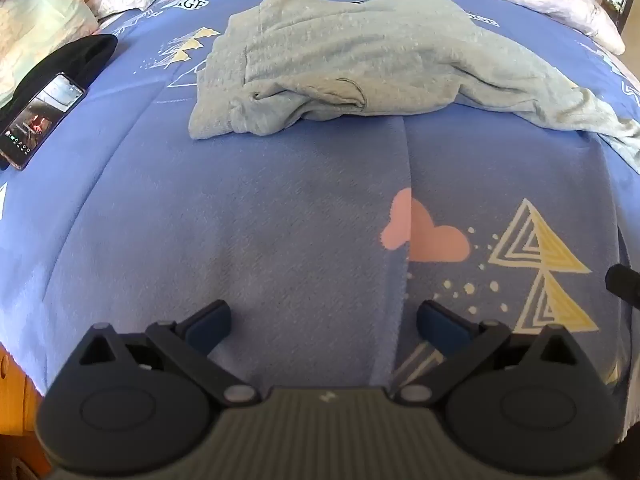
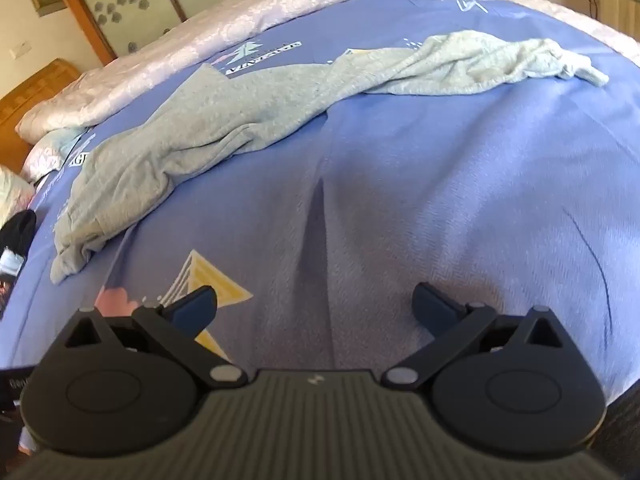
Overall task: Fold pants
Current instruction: 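Move both grippers toward the grey sweatpants on the bed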
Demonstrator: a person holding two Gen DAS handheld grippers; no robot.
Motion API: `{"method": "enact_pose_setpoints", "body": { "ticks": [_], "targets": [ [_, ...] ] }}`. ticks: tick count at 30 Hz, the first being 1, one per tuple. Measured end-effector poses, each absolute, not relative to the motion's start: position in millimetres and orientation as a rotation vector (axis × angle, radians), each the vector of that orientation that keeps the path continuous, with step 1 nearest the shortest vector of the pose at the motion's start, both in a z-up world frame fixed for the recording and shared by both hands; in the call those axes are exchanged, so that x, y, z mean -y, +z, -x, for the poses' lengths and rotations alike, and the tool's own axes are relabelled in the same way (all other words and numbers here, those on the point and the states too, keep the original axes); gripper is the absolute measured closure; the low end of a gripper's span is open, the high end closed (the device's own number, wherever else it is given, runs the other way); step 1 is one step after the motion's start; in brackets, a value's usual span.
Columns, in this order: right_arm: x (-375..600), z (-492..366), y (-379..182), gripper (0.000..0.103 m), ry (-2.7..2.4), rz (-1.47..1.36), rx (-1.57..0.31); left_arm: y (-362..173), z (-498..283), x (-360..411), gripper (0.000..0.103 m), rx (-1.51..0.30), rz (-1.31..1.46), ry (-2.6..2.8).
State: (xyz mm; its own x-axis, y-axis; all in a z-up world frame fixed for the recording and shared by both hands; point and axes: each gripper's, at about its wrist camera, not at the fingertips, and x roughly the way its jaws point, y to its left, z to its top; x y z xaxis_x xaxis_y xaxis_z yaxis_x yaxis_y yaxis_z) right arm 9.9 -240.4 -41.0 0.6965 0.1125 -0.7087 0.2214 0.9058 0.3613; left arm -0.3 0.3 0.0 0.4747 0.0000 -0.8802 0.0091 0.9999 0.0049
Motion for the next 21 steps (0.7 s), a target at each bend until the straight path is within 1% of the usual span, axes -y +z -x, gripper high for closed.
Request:
{"method": "enact_pose_setpoints", "body": {
  "ticks": [4,5,9,12,14,15,16,17,18,19,20,21],
  "targets": [
    [252.9,-12.7,-39.7,0.000,-0.071,-0.502,-0.814,-0.3,2.8,-1.5,0.000,-1.065,-0.018,-0.022],
    [258.0,-6.4,-38.3,0.000,-0.062,-0.511,-0.783,-0.4,1.5,-2.0,0.000,-1.078,-0.009,-0.009],
    [270.2,-3.3,-39.3,0.000,-0.038,-0.503,-0.779,0.9,5.1,-2.0,0.000,-1.044,-0.020,-0.015],
    [263.6,5.3,-37.4,0.000,-0.014,-0.481,-0.767,10.8,4.4,-5.6,0.001,-1.055,-0.014,-0.044],
    [265.4,5.1,-37.0,0.000,-0.002,-0.486,-0.763,23.6,0.7,-15.3,0.003,-1.004,0.004,-0.037],
    [265.8,5.1,-34.4,0.007,-0.001,-0.480,-0.759,33.5,-3.3,-21.7,0.003,-0.959,0.003,-0.025],
    [264.5,3.5,-32.0,0.025,-0.004,-0.457,-0.753,42.2,-7.5,-27.4,0.004,-0.916,-0.003,-0.013],
    [266.6,3.0,-29.0,0.033,-0.008,-0.438,-0.739,51.3,-13.8,-32.2,0.004,-0.869,-0.018,0.003],
    [270.8,1.5,-28.9,0.046,-0.005,-0.434,-0.736,60.3,-21.6,-34.9,0.005,-0.813,-0.056,0.025],
    [279.0,-2.3,-27.9,0.053,-0.004,-0.454,-0.733,65.1,-28.0,-34.0,0.005,-0.770,-0.105,0.034],
    [281.2,-4.4,-30.4,0.056,-0.005,-0.467,-0.723,66.8,-35.0,-29.5,0.005,-0.717,-0.185,0.026],
    [290.5,-7.1,-30.6,0.061,-0.014,-0.507,-0.715,63.8,-41.6,-18.0,0.006,-0.651,-0.320,0.014]
  ]
}}
